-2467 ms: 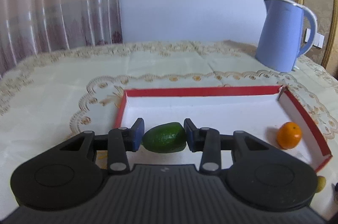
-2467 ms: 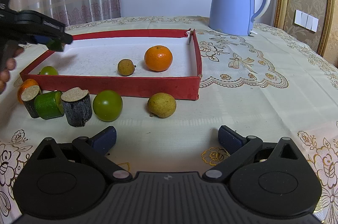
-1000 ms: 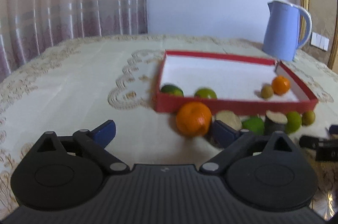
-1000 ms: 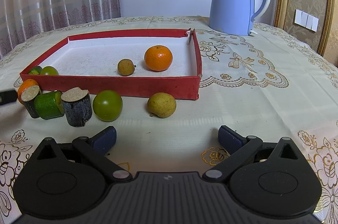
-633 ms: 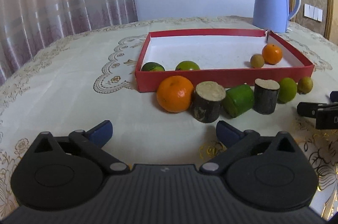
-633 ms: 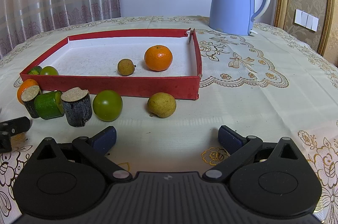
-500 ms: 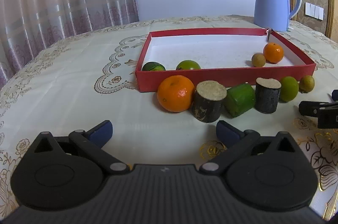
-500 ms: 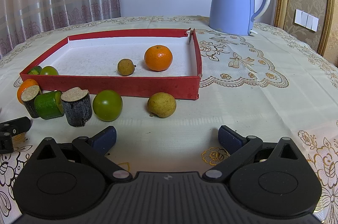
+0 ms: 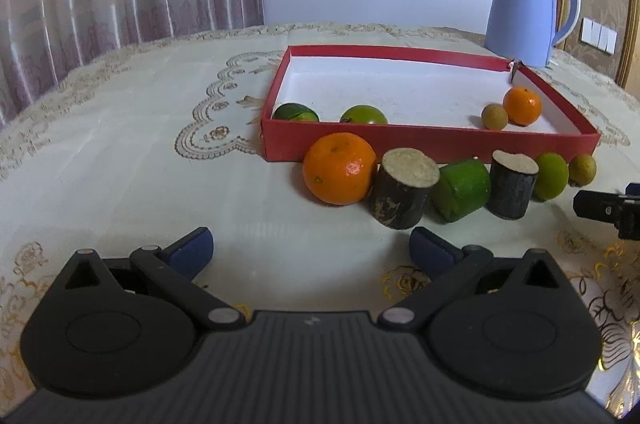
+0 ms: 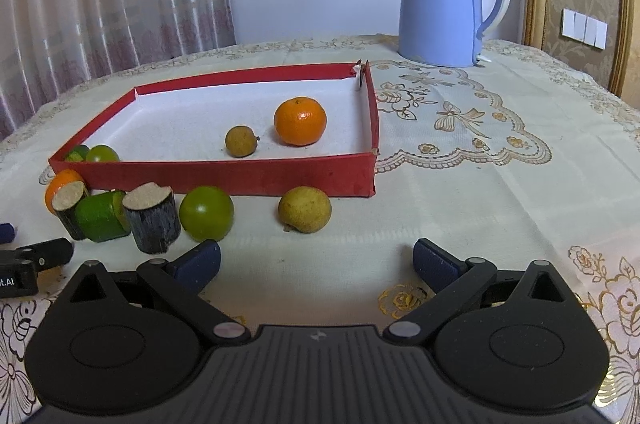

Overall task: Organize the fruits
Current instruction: 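Close the right tool on the yellowish round fruit beside the tray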

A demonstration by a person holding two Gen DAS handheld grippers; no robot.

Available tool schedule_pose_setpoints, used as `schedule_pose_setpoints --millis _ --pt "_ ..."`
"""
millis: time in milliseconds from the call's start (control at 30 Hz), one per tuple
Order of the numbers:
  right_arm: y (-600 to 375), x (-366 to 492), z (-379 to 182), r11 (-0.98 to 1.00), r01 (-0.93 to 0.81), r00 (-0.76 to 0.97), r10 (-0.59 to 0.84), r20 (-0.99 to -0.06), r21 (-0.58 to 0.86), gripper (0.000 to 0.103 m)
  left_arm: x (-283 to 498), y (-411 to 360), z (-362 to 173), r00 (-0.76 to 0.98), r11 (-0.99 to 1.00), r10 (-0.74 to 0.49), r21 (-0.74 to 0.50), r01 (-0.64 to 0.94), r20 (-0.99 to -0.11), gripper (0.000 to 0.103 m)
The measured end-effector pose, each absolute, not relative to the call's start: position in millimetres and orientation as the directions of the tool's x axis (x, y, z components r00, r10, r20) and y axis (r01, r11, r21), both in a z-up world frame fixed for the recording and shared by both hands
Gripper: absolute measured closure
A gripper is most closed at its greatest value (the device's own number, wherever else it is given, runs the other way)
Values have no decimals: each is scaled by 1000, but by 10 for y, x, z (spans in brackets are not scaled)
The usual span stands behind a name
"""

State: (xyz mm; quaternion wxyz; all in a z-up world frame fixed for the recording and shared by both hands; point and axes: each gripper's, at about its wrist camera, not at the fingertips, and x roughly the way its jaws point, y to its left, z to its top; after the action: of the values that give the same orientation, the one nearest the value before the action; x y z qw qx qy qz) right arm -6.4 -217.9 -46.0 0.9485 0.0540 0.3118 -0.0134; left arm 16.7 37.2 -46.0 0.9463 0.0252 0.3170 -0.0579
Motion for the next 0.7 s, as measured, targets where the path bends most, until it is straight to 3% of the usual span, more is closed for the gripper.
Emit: schedule_pose_setpoints --millis 167,267,333,433,533,700 --pt "-2139 -61 -376 998 50 828 -25 -560 29 6 160 366 -456 792 992 -93 11 125 -603 0" --pt "-2107 -12 -355 999 33 832 -28 -554 -1 20 156 366 -454 792 992 -95 9 125 -604 0" --pt "-2096 41 -361 1000 24 823 -22 -568 -3 37 156 365 -453 791 992 -95 8 125 -604 0" --pt "-2101 119 -396 1000 10 806 -1 -592 12 52 157 365 -453 791 992 -95 8 125 -604 0" --pt "-2106 153 -411 999 -2 802 22 -597 34 64 157 365 -453 791 992 -95 8 125 -604 0" --pt "-2075 174 -419 999 -22 807 34 -590 28 73 157 363 -451 791 992 -95 8 125 -604 0"
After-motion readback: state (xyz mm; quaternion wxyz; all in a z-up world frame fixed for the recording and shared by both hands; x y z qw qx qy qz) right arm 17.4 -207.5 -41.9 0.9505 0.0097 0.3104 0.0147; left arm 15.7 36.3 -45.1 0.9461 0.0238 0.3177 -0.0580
